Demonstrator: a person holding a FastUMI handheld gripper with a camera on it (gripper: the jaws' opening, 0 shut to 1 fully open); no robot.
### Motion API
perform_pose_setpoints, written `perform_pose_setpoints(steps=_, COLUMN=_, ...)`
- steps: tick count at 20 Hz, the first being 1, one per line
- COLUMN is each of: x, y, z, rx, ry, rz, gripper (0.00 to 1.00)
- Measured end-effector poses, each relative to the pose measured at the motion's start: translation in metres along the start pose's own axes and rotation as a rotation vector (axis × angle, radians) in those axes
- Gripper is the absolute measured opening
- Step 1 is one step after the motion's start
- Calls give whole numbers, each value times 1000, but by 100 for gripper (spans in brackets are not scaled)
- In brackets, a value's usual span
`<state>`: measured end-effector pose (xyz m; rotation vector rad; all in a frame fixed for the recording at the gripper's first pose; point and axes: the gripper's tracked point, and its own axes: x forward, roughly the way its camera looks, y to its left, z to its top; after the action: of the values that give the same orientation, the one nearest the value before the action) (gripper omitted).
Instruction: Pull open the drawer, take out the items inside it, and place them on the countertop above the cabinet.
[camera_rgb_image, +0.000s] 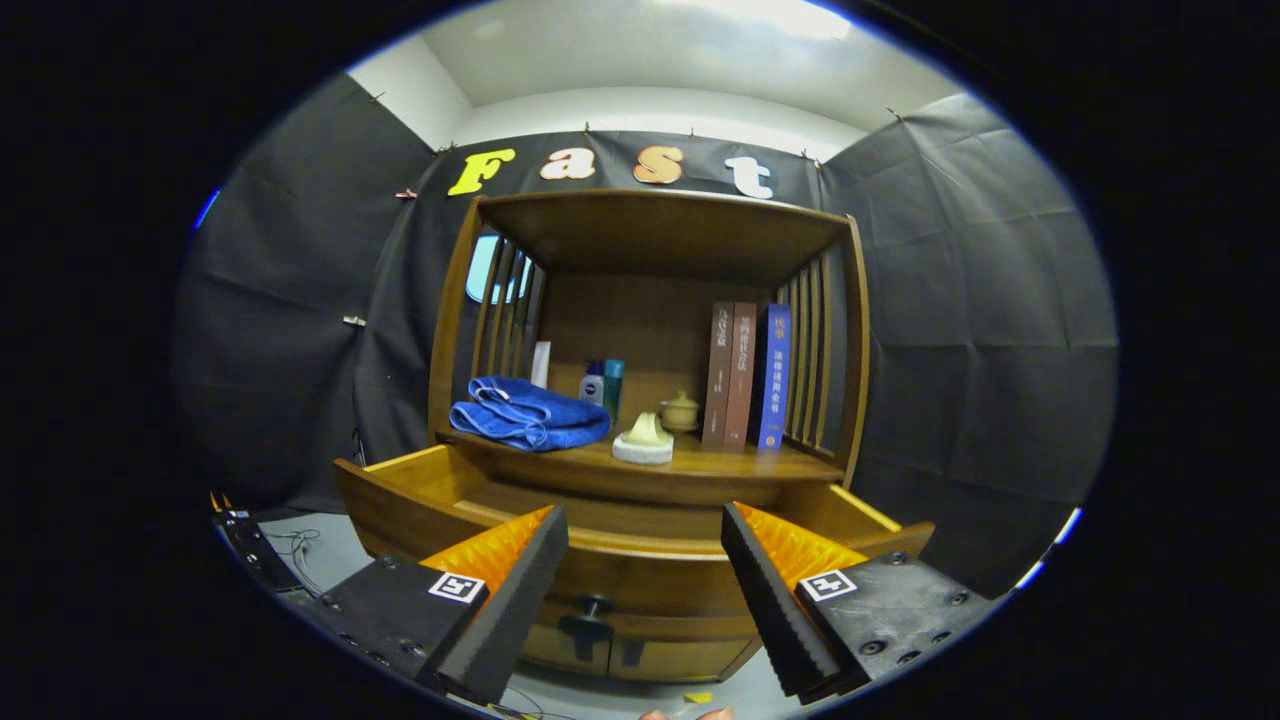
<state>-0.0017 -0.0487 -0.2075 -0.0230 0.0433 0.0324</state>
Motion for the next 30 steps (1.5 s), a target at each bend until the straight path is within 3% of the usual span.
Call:
perform_pose_setpoints(steps=3, x=-2, y=16, z=-26, rx=47, ry=23, rz=-6, gripper=99)
perform_pose_setpoints(steps=13, x=20, y=33, z=-92, rx=36, ry=117, rz=-41, gripper=98)
perform_pose_setpoints(steps=18, x=28, y=26, z=-98, rx=22, ry=119, rz=-71, gripper=98)
perform_pose_setpoints(steps=30, x=46, y=23, z=-82, rx=-18, ry=83, rz=-53, gripper=98)
